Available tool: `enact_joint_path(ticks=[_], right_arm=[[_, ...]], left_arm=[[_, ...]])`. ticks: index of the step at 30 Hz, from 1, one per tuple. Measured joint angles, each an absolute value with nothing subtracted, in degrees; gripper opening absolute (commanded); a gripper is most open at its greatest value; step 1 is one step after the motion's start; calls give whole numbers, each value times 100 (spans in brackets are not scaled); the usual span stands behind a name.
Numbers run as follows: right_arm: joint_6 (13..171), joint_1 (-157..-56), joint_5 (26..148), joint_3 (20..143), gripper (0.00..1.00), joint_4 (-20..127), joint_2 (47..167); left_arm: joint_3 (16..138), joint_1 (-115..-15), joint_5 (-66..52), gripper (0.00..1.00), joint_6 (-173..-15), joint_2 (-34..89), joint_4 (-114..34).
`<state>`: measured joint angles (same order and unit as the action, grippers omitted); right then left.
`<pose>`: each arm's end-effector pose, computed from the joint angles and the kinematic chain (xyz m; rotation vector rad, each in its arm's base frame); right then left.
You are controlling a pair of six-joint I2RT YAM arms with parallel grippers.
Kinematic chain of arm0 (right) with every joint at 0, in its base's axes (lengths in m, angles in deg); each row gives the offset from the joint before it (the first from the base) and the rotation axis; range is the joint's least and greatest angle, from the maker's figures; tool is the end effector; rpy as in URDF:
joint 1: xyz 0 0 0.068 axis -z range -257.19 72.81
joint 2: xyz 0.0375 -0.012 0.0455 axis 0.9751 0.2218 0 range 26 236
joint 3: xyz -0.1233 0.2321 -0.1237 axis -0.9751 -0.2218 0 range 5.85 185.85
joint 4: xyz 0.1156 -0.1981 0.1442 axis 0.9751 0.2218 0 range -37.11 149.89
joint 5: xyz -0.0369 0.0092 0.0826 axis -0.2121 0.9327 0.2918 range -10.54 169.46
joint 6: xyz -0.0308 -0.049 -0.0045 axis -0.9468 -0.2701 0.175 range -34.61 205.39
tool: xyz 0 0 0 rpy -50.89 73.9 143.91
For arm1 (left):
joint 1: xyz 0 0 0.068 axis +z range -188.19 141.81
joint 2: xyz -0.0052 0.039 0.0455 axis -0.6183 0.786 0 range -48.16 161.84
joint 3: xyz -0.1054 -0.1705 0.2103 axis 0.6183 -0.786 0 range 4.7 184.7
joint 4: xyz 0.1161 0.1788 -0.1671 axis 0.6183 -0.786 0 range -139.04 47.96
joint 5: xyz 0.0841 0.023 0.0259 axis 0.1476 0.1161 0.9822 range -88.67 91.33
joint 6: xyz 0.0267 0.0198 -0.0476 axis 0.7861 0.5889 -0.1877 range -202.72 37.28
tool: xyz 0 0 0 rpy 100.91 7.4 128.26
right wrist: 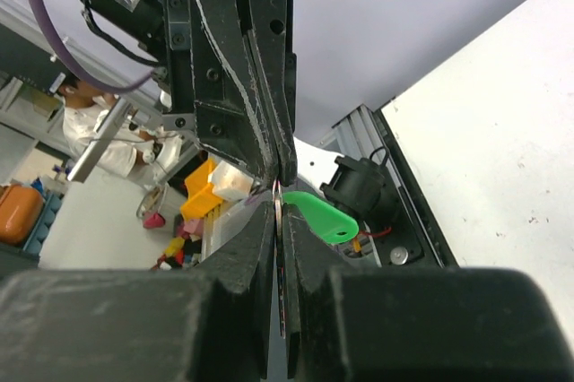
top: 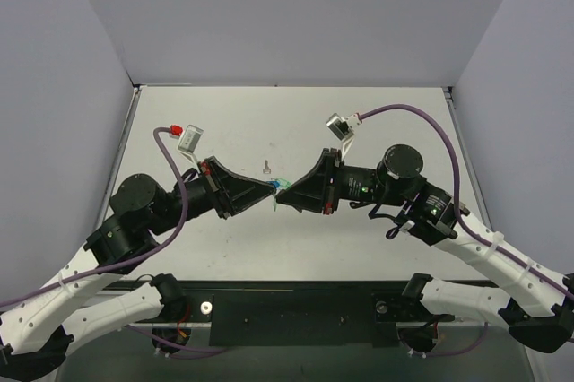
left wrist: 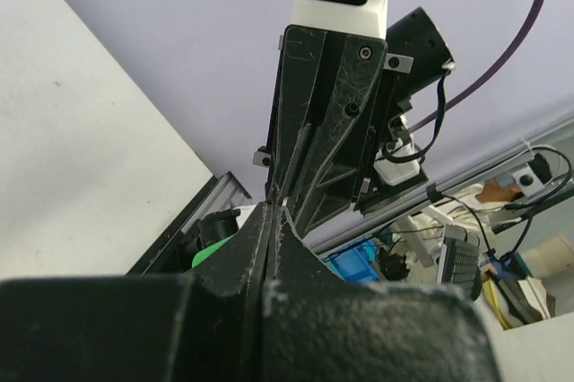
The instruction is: Remove the keys from the keyring
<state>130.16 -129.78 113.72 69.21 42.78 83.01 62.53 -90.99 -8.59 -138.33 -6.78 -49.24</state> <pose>0.1133 0.1868 0.4688 -0.7031 1.4213 1.7712 0.0845 -0.1234 0.4483 0.1266 1.6374 -1.6413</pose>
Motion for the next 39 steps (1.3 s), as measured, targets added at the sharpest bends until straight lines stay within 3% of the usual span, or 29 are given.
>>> enact_joint_path(ticks=[9, 12, 16, 18, 21, 23, 27, 32, 39], right_arm=[[12614, -12978, 11737, 7071, 0, 4986, 8301], [12553, -12978, 11779, 7080, 0, 5111, 8301], [12459, -12978, 11770, 7091, 0, 5233, 8301], [12450, -12978, 11726, 7091, 0, 5266, 8301], [12594, -12978, 11632, 7034, 0, 5128, 8262], [12841, -12978, 11562, 6853, 0, 4770, 8179], [13501, -12983, 11470, 6431, 0, 3808, 8076], [14035, -13086, 11435, 6350, 0, 3030, 8148], [14223, -13276, 11424, 6385, 0, 2682, 8273]], left_arm=[[6475, -9099, -1372, 0, -13499, -527, -5506], [6504, -9099, -1431, 39, -13457, -518, -5617], [6539, -9099, -1396, 66, -13376, -529, -5685], [6519, -9101, -1270, 73, -13383, -649, -5674], [6141, -9099, -979, 72, -13451, -1257, -5320], [5833, -9101, -802, 61, -13494, -1738, -5027], [5173, -9101, -590, 54, -13680, -2347, -4024], [4460, -9101, -551, 52, -13932, -2304, -3062], [4410, -9101, -625, 43, -14012, -1895, -2422]])
